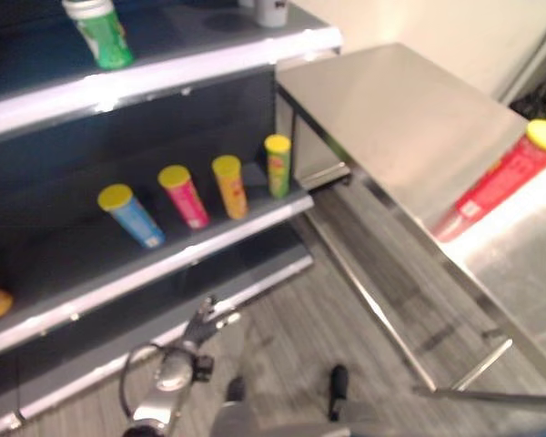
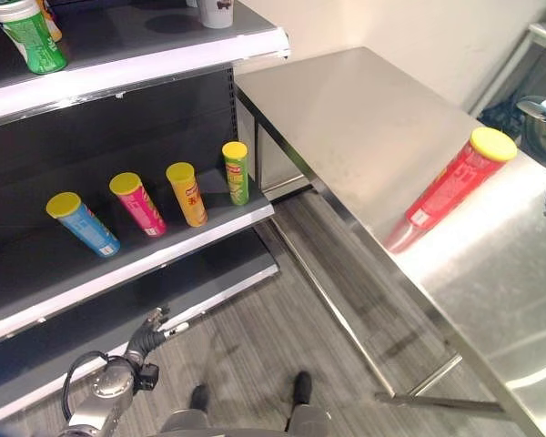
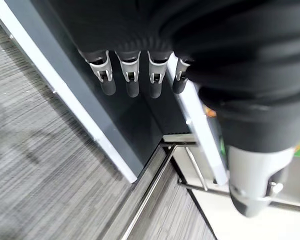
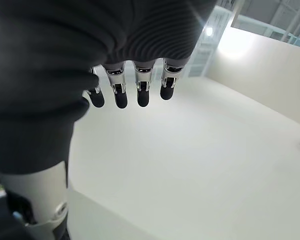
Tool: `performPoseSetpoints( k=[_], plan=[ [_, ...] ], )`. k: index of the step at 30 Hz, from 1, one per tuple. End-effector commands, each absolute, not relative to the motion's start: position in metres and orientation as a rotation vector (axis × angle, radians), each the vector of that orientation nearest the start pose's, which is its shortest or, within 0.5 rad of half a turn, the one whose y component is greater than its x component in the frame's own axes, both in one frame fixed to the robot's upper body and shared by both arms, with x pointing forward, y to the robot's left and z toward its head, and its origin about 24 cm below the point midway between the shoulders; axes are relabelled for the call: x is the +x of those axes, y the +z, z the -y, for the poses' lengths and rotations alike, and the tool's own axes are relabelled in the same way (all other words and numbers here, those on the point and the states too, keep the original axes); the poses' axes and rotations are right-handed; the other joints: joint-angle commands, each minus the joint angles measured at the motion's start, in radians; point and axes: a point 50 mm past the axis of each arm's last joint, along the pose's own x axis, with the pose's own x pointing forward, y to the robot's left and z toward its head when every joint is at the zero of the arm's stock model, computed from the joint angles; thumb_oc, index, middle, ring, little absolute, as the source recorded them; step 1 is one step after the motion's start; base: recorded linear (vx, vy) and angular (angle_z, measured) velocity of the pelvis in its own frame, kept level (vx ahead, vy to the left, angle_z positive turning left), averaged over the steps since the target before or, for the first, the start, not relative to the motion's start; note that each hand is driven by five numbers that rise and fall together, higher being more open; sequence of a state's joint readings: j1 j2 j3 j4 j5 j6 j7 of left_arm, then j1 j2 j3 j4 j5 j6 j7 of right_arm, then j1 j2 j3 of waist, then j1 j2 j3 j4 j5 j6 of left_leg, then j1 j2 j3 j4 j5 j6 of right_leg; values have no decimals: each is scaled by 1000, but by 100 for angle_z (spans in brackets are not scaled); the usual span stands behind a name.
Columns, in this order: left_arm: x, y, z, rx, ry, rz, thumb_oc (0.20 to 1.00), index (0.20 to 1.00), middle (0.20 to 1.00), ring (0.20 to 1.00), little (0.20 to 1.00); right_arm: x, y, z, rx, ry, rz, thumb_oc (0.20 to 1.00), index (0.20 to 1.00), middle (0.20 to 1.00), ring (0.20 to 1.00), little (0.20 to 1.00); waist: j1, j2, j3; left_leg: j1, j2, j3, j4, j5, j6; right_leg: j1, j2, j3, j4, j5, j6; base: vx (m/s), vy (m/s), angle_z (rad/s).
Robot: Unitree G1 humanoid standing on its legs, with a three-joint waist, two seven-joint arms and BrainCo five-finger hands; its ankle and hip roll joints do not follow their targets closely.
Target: Put the goods on the table back onto the shelves and tidy them up.
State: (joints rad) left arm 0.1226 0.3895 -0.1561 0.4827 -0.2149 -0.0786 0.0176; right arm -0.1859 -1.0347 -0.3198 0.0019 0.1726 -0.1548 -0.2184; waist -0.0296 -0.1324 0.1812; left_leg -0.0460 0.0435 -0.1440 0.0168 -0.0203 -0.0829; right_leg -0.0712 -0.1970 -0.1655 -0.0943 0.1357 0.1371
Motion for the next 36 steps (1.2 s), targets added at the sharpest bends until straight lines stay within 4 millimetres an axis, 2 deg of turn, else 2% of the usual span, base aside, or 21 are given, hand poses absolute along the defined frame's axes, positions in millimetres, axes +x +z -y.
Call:
performPoseSetpoints(
  k=[1,4,6,8,17,19,24,29,36],
  plan=[
    [201,-46,-243,250,7,-416,1000,1000,1000,1000,1000,246,291,333,-777,-434,680,1000,1000,1000,1000,1000,9,2,-26,-10,27,19,11,-70,-15,85,28,-35,35,-117,57,33,48,-27],
    [201,-46,-243,250,7,-416,1000,1000,1000,1000,1000,246,291,333,-777,-434,680,1000,1000,1000,1000,1000,9,2,-26,-9,28,20,11,-70,-15,85,28,-35,35,-117,57,19,29,-19],
    [191,-52,-248,249,18,-456,1000,1000,1000,1000,1000,261,278,338,-758,-408,577,1000,1000,1000,1000,1000,6,15,-29,42,26,76,-54,-58,1,71,10,1,28,-102,71,131,202,-2],
    [186,-56,-249,247,20,-476,1000,1000,1000,1000,1000,265,274,343,-769,-419,538,1000,1000,1000,1000,1000,6,17,-29,59,27,86,-64,-60,6,73,7,6,24,-100,73,90,87,-47],
    [184,-58,-248,248,15,-488,1000,1000,1000,1000,1000,266,273,349,-792,-448,511,1000,1000,1000,1000,1000,3,18,-30,72,31,85,-76,-60,6,78,7,6,24,-103,73,24,3,-12],
    [186,-56,-247,258,0,-486,1000,1000,1000,1000,1000,266,269,362,-839,-508,436,1000,1000,1000,1000,1000,0,17,-29,82,45,84,-89,-57,1,76,16,3,19,-105,72,129,-54,4],
    [185,-57,-246,249,-3,-496,1000,1000,1000,1000,1000,269,256,367,-718,-507,407,1000,1000,1000,1000,1000,3,10,-23,82,66,81,-99,-52,-10,65,37,4,10,-111,65,73,-67,1],
    [185,-58,-245,250,-16,-502,1000,1000,1000,1000,1000,271,256,370,-722,-509,387,1000,1000,1000,1000,1000,3,10,-18,81,74,77,-103,-48,-15,67,43,-2,7,-117,62,12,-19,0],
    [185,-58,-244,255,-27,-503,1000,1000,1000,1000,1000,282,267,370,-727,-510,389,1000,1000,1000,1000,1000,11,20,-9,72,83,70,-104,-42,-26,63,51,-14,7,-126,58,14,-23,1]
  ],
)
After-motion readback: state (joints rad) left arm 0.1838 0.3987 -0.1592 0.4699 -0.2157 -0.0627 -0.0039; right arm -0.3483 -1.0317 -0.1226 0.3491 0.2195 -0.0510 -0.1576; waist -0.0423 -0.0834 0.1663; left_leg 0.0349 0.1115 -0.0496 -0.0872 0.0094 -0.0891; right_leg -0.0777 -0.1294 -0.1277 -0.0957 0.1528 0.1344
